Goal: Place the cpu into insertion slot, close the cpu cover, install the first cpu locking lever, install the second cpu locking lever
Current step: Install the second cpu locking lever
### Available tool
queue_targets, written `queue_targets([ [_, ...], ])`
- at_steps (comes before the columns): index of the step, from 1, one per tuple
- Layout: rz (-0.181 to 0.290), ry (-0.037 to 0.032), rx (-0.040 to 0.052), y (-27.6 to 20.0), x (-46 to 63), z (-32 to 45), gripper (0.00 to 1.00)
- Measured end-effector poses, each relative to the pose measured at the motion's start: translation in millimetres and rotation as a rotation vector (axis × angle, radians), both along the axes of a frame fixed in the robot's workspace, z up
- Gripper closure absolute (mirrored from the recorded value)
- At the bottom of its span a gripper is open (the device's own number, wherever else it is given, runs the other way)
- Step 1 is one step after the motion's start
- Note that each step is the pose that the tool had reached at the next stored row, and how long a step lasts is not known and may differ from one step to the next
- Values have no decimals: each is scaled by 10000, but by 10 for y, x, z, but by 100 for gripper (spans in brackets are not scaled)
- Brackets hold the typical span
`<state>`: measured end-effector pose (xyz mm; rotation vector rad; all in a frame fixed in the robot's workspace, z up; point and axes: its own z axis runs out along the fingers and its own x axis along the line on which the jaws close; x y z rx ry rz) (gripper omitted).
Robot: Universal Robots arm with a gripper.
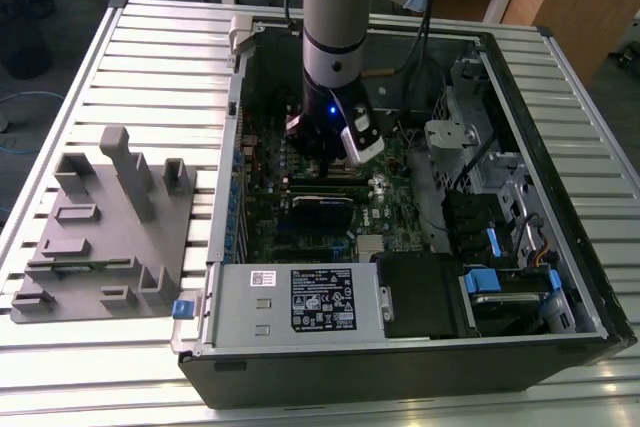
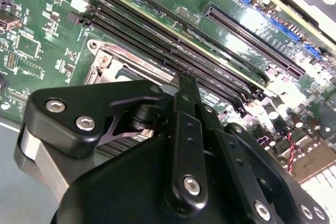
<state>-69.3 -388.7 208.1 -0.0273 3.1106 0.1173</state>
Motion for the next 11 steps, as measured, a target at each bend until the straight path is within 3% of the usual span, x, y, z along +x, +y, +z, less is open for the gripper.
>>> queue_targets([
  [11,-60,2,0,0,-133,-45,89],
])
